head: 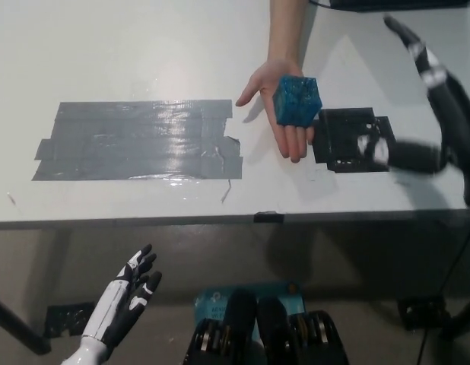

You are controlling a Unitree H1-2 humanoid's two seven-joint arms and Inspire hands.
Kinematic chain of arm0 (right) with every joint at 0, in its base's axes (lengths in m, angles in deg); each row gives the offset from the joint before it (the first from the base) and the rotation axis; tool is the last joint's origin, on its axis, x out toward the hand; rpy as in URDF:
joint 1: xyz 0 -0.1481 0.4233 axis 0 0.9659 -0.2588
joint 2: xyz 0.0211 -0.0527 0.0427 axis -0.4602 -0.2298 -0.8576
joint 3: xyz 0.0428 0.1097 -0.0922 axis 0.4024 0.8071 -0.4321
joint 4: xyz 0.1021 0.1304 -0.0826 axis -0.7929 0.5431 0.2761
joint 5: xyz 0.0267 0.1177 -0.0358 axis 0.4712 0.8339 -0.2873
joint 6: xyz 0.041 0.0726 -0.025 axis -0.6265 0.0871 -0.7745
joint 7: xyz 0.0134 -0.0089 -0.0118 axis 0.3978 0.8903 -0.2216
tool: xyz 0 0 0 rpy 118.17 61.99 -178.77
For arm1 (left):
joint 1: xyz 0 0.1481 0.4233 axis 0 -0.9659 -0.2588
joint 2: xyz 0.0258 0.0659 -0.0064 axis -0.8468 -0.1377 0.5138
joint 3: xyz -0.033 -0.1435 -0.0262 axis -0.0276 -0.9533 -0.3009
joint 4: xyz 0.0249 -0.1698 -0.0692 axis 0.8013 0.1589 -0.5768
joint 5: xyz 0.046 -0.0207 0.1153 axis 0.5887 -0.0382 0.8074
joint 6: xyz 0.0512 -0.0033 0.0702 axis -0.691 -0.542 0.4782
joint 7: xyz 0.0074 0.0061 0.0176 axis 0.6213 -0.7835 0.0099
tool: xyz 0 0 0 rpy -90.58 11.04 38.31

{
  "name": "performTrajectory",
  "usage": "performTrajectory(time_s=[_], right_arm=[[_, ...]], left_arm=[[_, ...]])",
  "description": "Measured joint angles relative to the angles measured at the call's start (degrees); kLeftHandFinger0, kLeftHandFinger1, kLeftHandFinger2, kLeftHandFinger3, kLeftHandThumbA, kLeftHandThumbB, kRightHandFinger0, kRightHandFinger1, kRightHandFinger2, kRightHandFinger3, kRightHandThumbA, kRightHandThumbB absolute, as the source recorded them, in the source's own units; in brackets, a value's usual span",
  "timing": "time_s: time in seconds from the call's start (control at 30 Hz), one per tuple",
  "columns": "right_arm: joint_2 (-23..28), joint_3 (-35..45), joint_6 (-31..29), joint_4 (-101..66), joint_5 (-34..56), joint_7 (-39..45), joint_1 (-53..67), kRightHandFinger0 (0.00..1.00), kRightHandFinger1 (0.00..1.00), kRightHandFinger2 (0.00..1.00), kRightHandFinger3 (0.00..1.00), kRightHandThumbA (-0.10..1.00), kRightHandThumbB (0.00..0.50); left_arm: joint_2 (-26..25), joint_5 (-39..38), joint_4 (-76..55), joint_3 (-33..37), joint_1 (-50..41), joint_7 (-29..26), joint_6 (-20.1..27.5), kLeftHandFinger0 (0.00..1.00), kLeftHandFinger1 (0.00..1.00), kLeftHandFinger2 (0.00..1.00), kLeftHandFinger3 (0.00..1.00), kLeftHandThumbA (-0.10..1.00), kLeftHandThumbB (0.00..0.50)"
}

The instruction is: A person hands a rubik's cube to the robot and rhe robot picks it up with its right hand and places it on the black spot on the desk infron tof it

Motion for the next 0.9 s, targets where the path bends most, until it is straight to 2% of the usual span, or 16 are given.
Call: performTrajectory(time_s=[0.07,0.13,0.17,0.27,0.53,0.57,0.7,0.9], right_arm=[[1.6,-1.6,1.8,5.2,0.0,2.2,-5.0,1.00,1.00,1.00,1.00,0.86,0.401],[2.4,-2.9,2.7,9.5,0.1,3.7,-8.5,1.00,1.00,1.00,1.00,0.84,0.397],[2.8,-3.8,3.1,12.8,0.2,5.0,-10.9,1.00,1.00,1.00,1.00,0.86,0.407],[3.3,-6.1,4.4,20.5,0.2,8.0,-16.1,1.00,1.00,1.00,1.00,0.88,0.498],[3.4,-14.5,6.2,42.8,-0.1,16.6,-29.6,1.00,1.00,1.00,1.00,0.87,0.500],[3.3,-15.4,6.2,44.9,-0.2,17.4,-30.7,1.00,1.00,1.00,1.00,0.85,0.500],[2.5,-18.4,6.3,49.8,-1.1,19.3,-32.8,1.00,1.00,1.00,1.00,0.81,0.500],[0.9,-19.8,6.6,53.8,-1.7,20.9,-32.9,1.00,1.00,1.00,1.00,0.82,0.500]], left_arm=[[0.0,0.0,0.0,0.0,0.1,0.0,0.0,1.00,1.00,1.00,1.00,0.90,0.199],[0.0,0.0,0.0,0.0,0.2,0.0,-0.1,1.00,1.00,1.00,1.00,0.91,0.199],[0.0,0.0,0.0,0.0,0.3,0.0,-0.1,1.00,1.00,1.00,1.00,0.91,0.199],[0.0,0.0,-0.1,0.0,0.7,0.0,-0.1,1.00,1.00,1.00,1.00,0.91,0.194],[0.0,0.1,-0.2,0.0,1.2,0.6,-0.1,1.00,1.00,1.00,1.00,0.91,0.208],[0.0,0.1,-0.2,0.0,1.4,0.6,-0.1,1.00,1.00,1.00,1.00,0.91,0.198],[0.0,0.2,-0.2,0.0,1.5,0.6,-0.1,1.00,1.00,1.00,1.00,0.90,0.195],[0.0,0.4,-0.2,0.1,1.5,0.6,-0.1,1.00,1.00,1.00,1.00,0.90,0.201]])
